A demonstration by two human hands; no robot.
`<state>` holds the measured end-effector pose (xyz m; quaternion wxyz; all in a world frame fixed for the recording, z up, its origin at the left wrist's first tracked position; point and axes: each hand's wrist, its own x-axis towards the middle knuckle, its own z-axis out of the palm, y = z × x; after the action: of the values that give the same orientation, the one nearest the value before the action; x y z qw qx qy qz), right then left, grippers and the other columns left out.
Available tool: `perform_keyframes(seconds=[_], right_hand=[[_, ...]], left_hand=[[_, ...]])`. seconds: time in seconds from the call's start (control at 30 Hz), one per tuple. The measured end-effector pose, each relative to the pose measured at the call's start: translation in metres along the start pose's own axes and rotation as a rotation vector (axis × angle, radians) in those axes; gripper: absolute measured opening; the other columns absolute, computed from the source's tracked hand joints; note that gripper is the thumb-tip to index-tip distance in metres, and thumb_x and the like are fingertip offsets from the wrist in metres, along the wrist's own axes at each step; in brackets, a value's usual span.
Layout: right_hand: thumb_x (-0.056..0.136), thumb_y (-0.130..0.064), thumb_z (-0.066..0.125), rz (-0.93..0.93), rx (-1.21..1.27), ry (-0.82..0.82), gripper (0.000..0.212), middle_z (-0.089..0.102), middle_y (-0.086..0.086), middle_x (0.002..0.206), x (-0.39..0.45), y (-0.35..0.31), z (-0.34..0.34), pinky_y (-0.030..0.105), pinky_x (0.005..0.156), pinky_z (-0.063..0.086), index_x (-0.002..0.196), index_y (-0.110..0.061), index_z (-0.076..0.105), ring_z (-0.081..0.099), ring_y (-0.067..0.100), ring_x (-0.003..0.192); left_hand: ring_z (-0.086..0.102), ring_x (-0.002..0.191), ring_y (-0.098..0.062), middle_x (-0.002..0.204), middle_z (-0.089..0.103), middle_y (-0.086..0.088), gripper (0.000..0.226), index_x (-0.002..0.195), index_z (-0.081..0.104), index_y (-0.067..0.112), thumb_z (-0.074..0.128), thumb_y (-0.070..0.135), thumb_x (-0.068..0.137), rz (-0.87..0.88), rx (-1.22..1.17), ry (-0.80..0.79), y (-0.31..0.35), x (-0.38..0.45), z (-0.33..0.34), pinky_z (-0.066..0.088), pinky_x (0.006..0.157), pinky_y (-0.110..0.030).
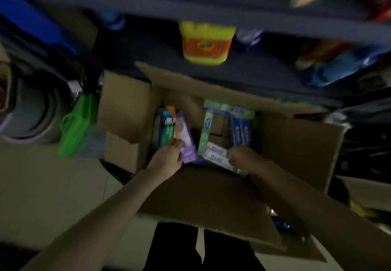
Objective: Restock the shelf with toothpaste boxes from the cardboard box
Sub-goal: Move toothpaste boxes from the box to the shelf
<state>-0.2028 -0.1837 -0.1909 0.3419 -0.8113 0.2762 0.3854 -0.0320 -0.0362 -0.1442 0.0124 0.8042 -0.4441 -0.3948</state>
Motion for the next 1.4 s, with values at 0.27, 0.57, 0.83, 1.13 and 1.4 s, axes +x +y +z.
perform_keyframes(seconds=[0.27, 0.57, 0.83, 1.13, 1.4], right_hand=[[0.093, -0.021, 0.055, 0.248, -0.021, 0.162, 0.042, 0.047, 0.019, 0.135, 0.135, 0.010, 0.088, 0.040, 0.098, 0.039, 0.129, -0.001, 0.047, 0.039, 0.034, 0.127], [0.088, -0.030, 0.059, 0.168, 0.003, 0.300, 0.053, 0.045, 0.014, 0.138, 0.187, 0.012, 0.094, 0.040, 0.102, 0.027, 0.133, -0.009, 0.040, 0.026, 0.031, 0.134], [0.070, -0.036, 0.078, 0.173, -0.241, 0.160, 0.098, 0.020, 0.015, 0.145, 0.179, 0.011, 0.115, 0.047, 0.107, 0.028, 0.144, -0.010, 0.019, 0.026, 0.035, 0.132], [0.063, -0.022, 0.084, 0.106, 0.011, 0.297, 0.088, 0.028, 0.008, 0.137, 0.116, 0.004, 0.091, 0.042, 0.096, 0.042, 0.131, -0.009, 0.030, 0.037, 0.031, 0.122], [0.066, -0.022, 0.082, -0.142, 0.315, 0.511, 0.080, 0.035, 0.011, 0.128, 0.005, -0.063, 0.000, 0.025, 0.087, 0.037, 0.128, -0.004, 0.036, 0.042, 0.024, 0.118]], left_hand=[[0.057, 0.103, -0.030, 0.126, 0.047, -0.011, 0.031, 0.122, 0.050, 0.009, 0.046, 0.008, 0.091, 0.040, -0.100, 0.030, -0.043, 0.086, 0.077, 0.047, 0.085, -0.041], [0.057, 0.101, -0.033, 0.121, 0.049, -0.015, 0.030, 0.118, 0.052, 0.005, 0.049, 0.007, 0.088, 0.016, -0.106, 0.017, -0.060, 0.111, 0.109, 0.049, 0.081, -0.044], [0.054, 0.106, -0.034, 0.127, 0.043, -0.016, 0.036, 0.125, 0.047, 0.006, 0.048, 0.008, 0.089, 0.007, -0.109, -0.031, -0.059, 0.116, 0.111, 0.048, 0.083, -0.039], [0.044, 0.123, -0.034, 0.140, 0.036, -0.017, 0.048, 0.137, 0.033, 0.007, 0.050, 0.015, 0.092, -0.083, -0.121, -0.185, -0.046, 0.099, 0.080, 0.044, 0.094, -0.039], [0.056, 0.108, -0.026, 0.116, 0.055, -0.006, 0.071, 0.124, 0.041, 0.010, 0.075, 0.037, 0.068, -0.105, -0.481, -0.359, 0.032, 0.042, -0.030, 0.051, 0.086, -0.037]])
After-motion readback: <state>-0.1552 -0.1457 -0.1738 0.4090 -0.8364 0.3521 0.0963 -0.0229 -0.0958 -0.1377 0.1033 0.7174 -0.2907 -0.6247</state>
